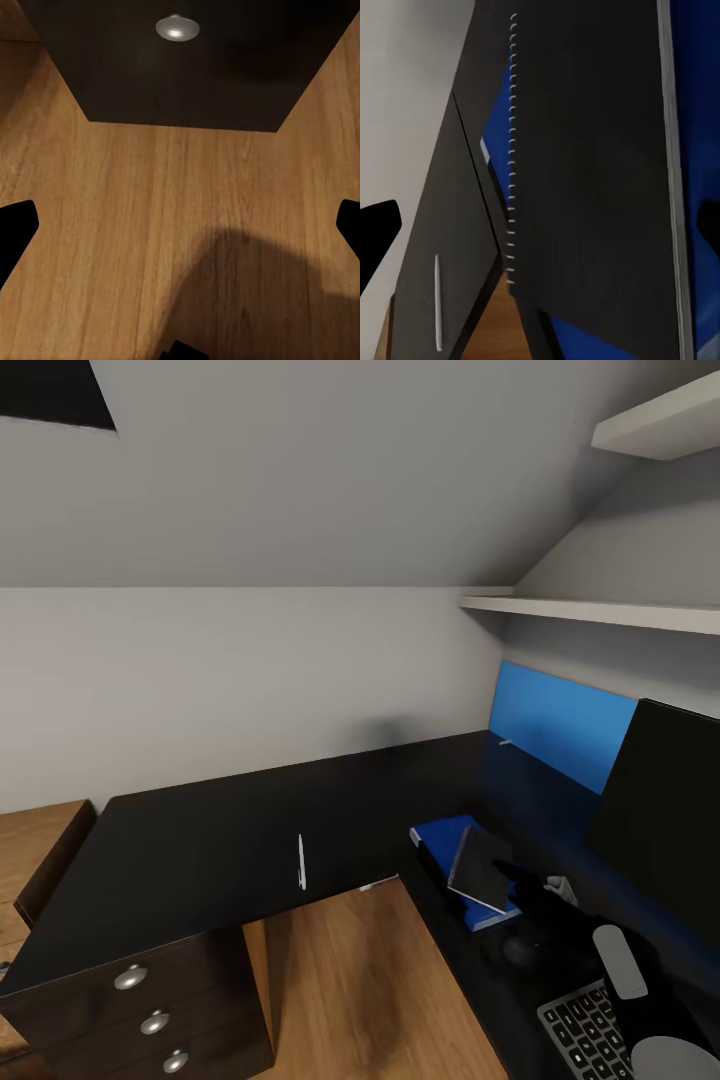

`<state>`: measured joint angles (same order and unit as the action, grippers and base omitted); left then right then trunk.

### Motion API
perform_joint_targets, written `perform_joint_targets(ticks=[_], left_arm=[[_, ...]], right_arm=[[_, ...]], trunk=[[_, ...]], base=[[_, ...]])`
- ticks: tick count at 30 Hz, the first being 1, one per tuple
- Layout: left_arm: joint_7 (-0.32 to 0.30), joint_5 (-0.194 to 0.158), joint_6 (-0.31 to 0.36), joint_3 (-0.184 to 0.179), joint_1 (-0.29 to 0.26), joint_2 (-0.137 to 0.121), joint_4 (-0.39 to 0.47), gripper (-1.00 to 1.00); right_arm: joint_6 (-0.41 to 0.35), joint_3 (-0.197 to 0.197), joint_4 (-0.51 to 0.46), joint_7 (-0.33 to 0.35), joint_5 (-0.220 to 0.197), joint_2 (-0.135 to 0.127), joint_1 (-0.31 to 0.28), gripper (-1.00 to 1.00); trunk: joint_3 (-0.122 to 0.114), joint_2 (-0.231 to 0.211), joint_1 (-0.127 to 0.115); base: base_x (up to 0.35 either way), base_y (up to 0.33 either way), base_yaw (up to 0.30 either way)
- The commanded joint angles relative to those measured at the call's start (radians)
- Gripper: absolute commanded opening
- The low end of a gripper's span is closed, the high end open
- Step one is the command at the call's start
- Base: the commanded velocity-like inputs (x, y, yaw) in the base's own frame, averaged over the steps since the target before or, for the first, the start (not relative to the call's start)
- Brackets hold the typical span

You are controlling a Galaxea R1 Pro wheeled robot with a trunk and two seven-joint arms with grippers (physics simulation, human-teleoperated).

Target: In the bedroom, organize the workspace by keeping the computer under the desk, ensuring the monitor is on the desk, placing the keyboard on the desk next to the monitor, placing the mouse on the desk next to the keyboard, moving the folder from the swivel chair onto the desk next to the mouse, stacking the notebook on top of the folder with the pen on top of the notebook, and positioning the swivel chair next to the desk.

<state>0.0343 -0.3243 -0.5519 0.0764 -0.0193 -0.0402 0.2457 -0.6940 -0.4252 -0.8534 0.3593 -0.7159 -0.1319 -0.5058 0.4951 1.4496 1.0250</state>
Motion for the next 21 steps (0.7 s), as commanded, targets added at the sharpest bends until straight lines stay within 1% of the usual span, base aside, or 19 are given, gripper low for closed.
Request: perform_joint_targets(ticks=[1, 14, 21], left_arm=[[0.003, 0.005, -0.002, 0.003, -0.001, 0.0, 0.0, 1.0], [0.003, 0.005, -0.002, 0.003, -0.001, 0.0, 0.0, 1.0], [0.003, 0.005, -0.002, 0.003, -0.001, 0.0, 0.0, 1.0]], right_arm=[[0.001, -0.003, 0.022, 0.0, 0.032, 0.0, 0.0, 1.0], [0.001, -0.003, 0.022, 0.0, 0.032, 0.0, 0.0, 1.0], [0.001, -0.003, 0.022, 0.001, 0.032, 0.0, 0.0, 1.0]], trunk=[[0.001, 0.0, 0.0], [0.001, 0.0, 0.0], [-0.021, -0.049, -0.027]], base=[[0.0, 0.0, 0.0], [0.0, 0.0, 0.0], [0.0, 0.0, 0.0]])
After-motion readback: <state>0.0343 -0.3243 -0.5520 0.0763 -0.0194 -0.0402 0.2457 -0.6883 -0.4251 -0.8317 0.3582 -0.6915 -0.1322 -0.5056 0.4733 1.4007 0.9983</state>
